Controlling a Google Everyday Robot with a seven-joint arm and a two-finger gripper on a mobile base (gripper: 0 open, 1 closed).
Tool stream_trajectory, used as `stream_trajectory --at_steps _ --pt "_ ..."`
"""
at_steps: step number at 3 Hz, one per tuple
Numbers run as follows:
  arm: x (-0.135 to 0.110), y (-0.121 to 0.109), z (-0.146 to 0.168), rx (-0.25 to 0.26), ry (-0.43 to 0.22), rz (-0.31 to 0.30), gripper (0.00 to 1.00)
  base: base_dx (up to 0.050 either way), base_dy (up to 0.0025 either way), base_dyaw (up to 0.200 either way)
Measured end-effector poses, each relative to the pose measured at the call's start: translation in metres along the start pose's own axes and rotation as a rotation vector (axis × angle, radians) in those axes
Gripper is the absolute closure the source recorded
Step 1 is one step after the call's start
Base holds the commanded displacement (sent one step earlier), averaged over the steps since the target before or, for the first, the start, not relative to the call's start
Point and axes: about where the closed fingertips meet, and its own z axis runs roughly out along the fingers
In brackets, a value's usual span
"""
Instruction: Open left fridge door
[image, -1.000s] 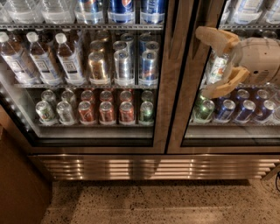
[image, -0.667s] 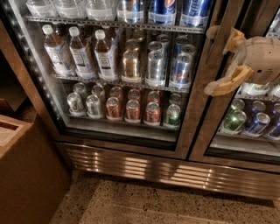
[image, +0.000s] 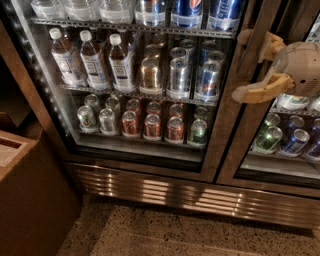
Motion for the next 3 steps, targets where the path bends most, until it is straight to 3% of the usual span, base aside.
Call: stream_trajectory --at_steps 3 --pt "0.0016 -0.0135 -0.0135 0.0 0.0 0.0 0.89 0.0 0.0 0.0"
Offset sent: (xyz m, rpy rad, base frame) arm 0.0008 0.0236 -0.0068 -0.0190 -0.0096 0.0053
